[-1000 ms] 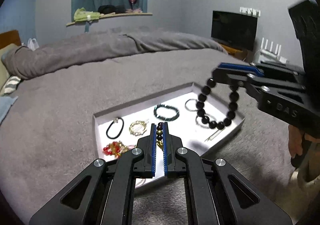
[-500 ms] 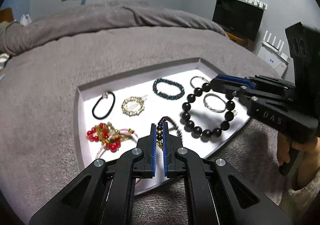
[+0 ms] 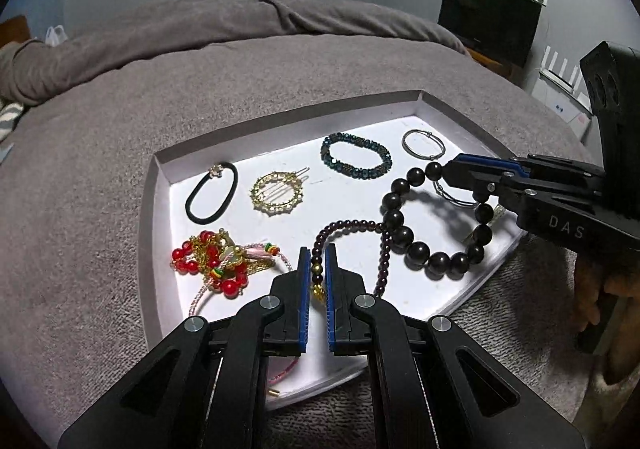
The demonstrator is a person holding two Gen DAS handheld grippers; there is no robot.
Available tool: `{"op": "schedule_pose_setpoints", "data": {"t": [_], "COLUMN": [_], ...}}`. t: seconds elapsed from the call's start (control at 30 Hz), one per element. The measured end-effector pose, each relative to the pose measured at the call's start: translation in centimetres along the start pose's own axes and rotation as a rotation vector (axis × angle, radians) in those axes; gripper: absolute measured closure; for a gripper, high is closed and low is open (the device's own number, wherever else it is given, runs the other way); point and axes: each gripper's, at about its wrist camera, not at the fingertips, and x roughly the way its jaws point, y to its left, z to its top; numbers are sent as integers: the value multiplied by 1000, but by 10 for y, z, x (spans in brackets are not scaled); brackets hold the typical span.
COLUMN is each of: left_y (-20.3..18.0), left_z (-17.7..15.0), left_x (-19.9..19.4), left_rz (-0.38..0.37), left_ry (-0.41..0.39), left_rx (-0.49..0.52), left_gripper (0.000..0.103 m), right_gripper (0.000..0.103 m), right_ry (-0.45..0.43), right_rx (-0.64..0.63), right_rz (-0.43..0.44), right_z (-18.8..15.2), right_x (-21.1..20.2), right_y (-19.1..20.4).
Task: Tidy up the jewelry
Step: 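Carry both bead bracelets into the grey box, open both tools and withdraw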
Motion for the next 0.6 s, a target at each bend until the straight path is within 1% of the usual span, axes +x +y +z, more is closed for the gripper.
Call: {"op": "schedule_pose_setpoints", "data": {"t": [0.2, 0.43, 0.5, 0.57, 0.6], "left_y": [0, 0, -1, -1, -2], "left_z": [-2, -2, -2, -2, -3], "left_x": [1, 2, 2, 0, -2], "left_rz": [7, 22, 25, 27, 29], "left_ry": [-1, -2, -7, -16, -25], "left_rx": [2, 10, 14, 19, 24], "left_gripper": [97, 96, 87, 82, 82], "right_gripper": [88, 88, 88, 88, 88], "right_ry": [8, 57, 55, 50, 46], "right_rx": [6, -13, -9, -9, -7], "right_rz": [0, -1, 7, -1, -4], "right_z": [-1, -4, -5, -6, -6], "right_x": [1, 10, 10, 8, 7], "right_y": [0, 7, 7, 7, 6]}}
